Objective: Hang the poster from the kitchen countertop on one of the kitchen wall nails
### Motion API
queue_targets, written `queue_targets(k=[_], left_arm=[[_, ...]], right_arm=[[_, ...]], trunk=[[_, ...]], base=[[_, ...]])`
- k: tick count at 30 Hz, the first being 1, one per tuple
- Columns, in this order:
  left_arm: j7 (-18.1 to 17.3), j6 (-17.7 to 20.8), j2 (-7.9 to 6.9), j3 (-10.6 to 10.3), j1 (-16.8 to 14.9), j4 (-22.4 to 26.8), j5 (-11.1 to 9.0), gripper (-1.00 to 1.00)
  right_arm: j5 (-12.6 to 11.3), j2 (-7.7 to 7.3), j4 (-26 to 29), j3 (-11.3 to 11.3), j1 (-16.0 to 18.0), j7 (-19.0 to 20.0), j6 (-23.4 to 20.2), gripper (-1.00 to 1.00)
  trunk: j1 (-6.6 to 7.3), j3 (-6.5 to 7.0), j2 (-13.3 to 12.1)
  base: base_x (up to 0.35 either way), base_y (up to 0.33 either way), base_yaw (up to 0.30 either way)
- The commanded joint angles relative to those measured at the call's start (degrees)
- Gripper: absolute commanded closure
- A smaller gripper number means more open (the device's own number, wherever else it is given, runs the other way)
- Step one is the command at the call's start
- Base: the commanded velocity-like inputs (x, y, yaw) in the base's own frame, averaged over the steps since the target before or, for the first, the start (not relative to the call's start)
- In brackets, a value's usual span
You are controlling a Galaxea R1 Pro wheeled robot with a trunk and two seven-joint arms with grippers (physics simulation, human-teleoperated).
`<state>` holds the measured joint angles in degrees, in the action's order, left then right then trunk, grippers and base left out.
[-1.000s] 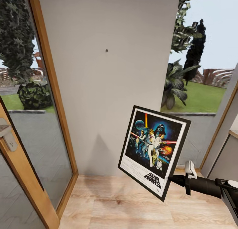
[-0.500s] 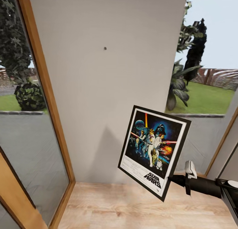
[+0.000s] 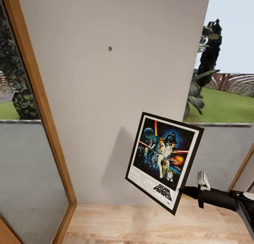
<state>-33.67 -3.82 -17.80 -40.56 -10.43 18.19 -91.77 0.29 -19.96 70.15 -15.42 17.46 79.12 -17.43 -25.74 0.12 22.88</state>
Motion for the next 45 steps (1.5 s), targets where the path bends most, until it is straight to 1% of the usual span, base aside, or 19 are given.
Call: queue_targets(k=[1, 4, 6, 7, 12, 13, 15, 16, 20, 24, 28, 33, 35, 37, 39, 40, 43, 44, 45], left_arm=[[-0.08, -0.4, 0.01, -0.48, -0.03, -0.03, -0.36, -1.0], [-0.08, -0.4, 0.41, -0.46, -0.03, -0.26, -0.42, -1.0], [-0.08, -0.4, 1.54, -0.47, -0.03, -1.88, -0.47, -1.0], [-0.09, -0.49, 3.41, -0.43, -0.03, -4.72, -0.48, -1.0], [-0.19, -2.99, 6.36, -0.39, -0.03, -9.2, -0.44, -1.0], [-0.25, -4.86, 7.47, -0.32, -0.03, -11.57, -0.5, -1.0], [-0.41, -5.08, 7.6, -0.31, -0.03, -12.81, -0.51, -1.0], [-0.48, -5.18, 7.66, -0.29, -0.03, -13.41, -0.51, -1.0], [-0.5, -5.21, 7.7, -0.3, -0.03, -13.61, -0.52, -1.0], [-0.51, -5.23, 7.82, -0.3, -0.03, -13.68, -0.49, -1.0], [-0.51, -5.16, 7.86, -0.3, -0.03, -13.7, -0.51, -1.0], [-0.51, -5.15, 7.87, -0.3, -0.03, -13.7, -0.48, -1.0], [-0.51, -5.15, 7.87, -0.3, -0.03, -13.7, -0.46, -1.0], [-0.51, -5.14, 7.87, -0.3, -0.03, -13.7, -0.44, -1.0], [-0.51, -5.14, 7.87, -0.3, -0.03, -13.7, -0.43, -1.0], [-0.51, -5.08, 7.87, -0.3, -0.03, -13.7, -0.43, -1.0], [-0.55, -5.06, 7.87, -0.26, -0.03, -13.7, -0.43, -1.0], [-0.59, -5.06, 7.86, -0.23, -0.03, -13.7, -0.43, -1.0], [-0.6, -5.06, 7.86, -0.22, -0.03, -13.7, -0.43, -1.0]], right_arm=[[-0.06, 0.01, 0.03, -0.06, 0.03, 0.59, -0.85, 1.0], [-0.09, 0.01, 0.06, -0.04, 0.02, 0.76, -0.85, 1.0], [-0.1, -0.01, 0.2, 0.02, 0.01, 0.88, -0.88, 1.0], [-0.11, -0.01, 0.76, 0.08, 0.02, 1.1, -0.95, 1.0], [-0.11, 0.19, 1.76, 0.1, -0.01, 1.45, -1.01, 1.0], [-0.06, 1.23, 2.28, 0.17, 0.01, 1.54, -1.25, 1.0], [-0.04, 1.39, 3.64, 1.08, 0.06, 1.52, -1.69, 1.0], [-0.03, 1.47, 8.6, 2.87, 0.3, 1.39, -5.62, 1.0], [-0.03, 1.49, 12.49, 3.76, 2.02, 1.33, -12.16, 1.0], [0.01, 1.5, 14.4, 7.79, 7.38, 1.37, -16.22, 1.0], [0.05, 1.5, 14.82, 11.86, 14.48, 1.38, -23.35, 1.0], [0.05, 1.5, 14.9, 14.96, 20.86, 1.38, -26.2, 1.0], [0.06, 1.5, 14.92, 16.82, 24.33, 1.44, -29.08, 1.0], [-0.06, 1.63, 14.9, 18.58, 31.33, 1.53, -32.99, 1.0], [-0.11, 1.89, 14.86, 19.37, 33.62, 1.57, -33.87, 1.0], [-0.18, 3.61, 14.65, 22.33, 40.04, 1.7, -37.57, 1.0], [-0.15, 5.44, 13.97, 23.54, 43.7, 1.76, -38.69, 1.0], [-0.12, 8.61, 12.14, 24.37, 47.83, 1.81, -39.34, 1.0], [-0.12, 9.36, 11.74, 24.5, 48.49, 1.83, -39.4, 1.0]], trunk=[[-0.05, -0.02, 0.04], [-0.05, -0.02, 0.04], [-0.05, -0.02, 0.04], [-0.05, -0.02, 0.04], [-0.05, -0.02, 0.04], [-0.05, -0.02, 0.04], [-0.05, -0.02, 0.04], [-0.05, -0.02, 0.04], [-0.05, -0.02, 0.04], [-0.05, -0.02, 0.04], [-0.05, -0.02, 0.04], [-0.05, -0.02, 0.04], [-0.05, -0.02, 0.04], [-0.05, -0.02, 0.04], [-0.05, -0.02, 0.04], [-0.05, -0.02, 0.04], [-0.05, -0.02, 0.04], [-0.05, -0.02, 0.04], [-0.05, -0.02, 0.04]], base=[[0.17, 0.0, 0.0], [0.111, 0.0, 0.0], [0.05, 0.0, 0.0], [0.023, 0.0, 0.0], [0.012, 0.0, 0.0], [0.001, 0.0, 0.0], [0.0, 0.0, 0.0], [0.0, 0.0, 0.0], [0.0, 0.0, 0.0], [0.0, 0.0, 0.0], [0.0, 0.0, 0.0], [0.0, 0.0, 0.0], [0.0, 0.0, 0.0], [0.0, 0.0, 0.0], [0.0, 0.0, 0.0], [0.0, 0.0, 0.0], [0.0, 0.0, 0.0], [0.0, 0.0, 0.0], [0.0, 0.0, 0.0]])
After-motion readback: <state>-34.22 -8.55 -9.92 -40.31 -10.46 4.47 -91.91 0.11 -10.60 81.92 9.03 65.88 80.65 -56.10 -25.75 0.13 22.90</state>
